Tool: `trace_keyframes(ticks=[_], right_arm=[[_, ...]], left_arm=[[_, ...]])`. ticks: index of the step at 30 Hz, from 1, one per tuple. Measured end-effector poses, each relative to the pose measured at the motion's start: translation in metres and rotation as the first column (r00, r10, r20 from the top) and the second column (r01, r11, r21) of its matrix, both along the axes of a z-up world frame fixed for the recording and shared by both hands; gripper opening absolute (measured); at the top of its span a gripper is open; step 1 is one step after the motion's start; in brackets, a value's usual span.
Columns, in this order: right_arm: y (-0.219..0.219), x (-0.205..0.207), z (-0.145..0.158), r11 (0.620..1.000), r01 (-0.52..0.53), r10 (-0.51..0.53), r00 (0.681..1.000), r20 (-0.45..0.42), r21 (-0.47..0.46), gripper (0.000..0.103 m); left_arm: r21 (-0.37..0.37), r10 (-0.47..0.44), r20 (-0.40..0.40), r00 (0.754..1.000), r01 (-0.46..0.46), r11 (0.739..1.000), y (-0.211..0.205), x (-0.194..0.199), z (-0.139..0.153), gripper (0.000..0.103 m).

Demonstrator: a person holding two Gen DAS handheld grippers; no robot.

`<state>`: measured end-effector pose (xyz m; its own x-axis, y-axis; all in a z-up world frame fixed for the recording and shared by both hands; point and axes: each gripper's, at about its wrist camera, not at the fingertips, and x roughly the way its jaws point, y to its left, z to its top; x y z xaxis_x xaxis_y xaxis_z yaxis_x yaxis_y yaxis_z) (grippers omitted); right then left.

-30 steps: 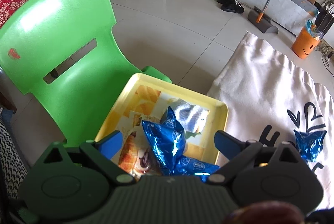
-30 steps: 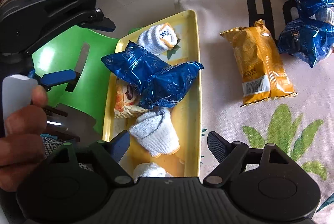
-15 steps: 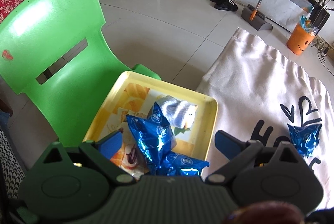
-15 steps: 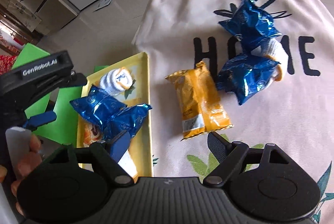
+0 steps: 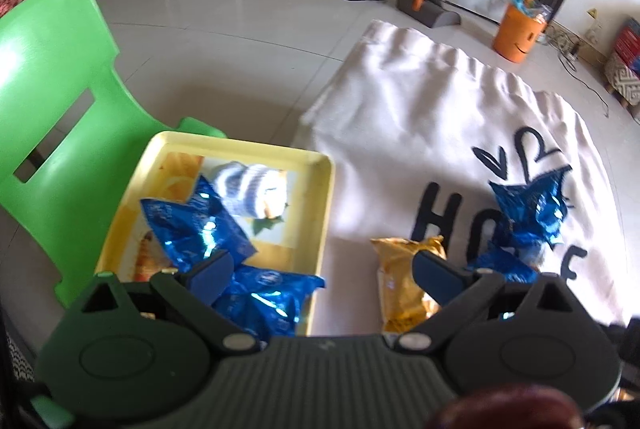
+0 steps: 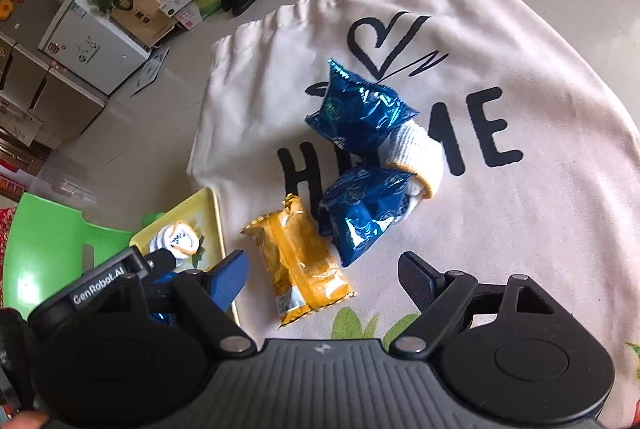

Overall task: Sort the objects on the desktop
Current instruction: 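Move the left tool to a blue candy packet while the right tool nears a white glove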

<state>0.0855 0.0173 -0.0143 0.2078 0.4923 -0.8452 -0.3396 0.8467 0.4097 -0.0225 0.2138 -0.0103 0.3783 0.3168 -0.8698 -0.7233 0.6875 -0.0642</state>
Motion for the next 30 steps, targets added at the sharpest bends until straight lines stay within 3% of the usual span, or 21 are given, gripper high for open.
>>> trace_keyframes(ticks=[7, 13, 19, 30], right_arm=[[-0.020, 0.018, -0.004, 0.998, 0.053, -0.052, 0.999, 0.009, -0.030, 0.083], [-0.030, 0.031, -0.015, 0.996, 0.068, -0.068, 0.998, -0.001, -0.054, 0.083], [-0.037, 0.044, -0.024, 0.995, 0.076, -0.077, 0.997, -0.010, -0.056, 0.083], [-0.051, 0.065, -0.039, 0.991, 0.109, -0.111, 0.994, -0.017, -0.081, 0.083]], left_arm=[[0.012, -0.122, 0.007, 0.992, 0.122, 0.992, -0.034, 0.018, -0.011, 0.101], [0.025, -0.238, 0.023, 0.971, 0.237, 0.971, -0.061, 0.032, -0.018, 0.102], [0.003, -0.295, 0.002, 0.956, 0.295, 0.956, -0.079, 0.045, -0.033, 0.102], [0.098, -0.447, -0.001, 0.895, 0.445, 0.890, -0.107, 0.064, -0.037, 0.102]])
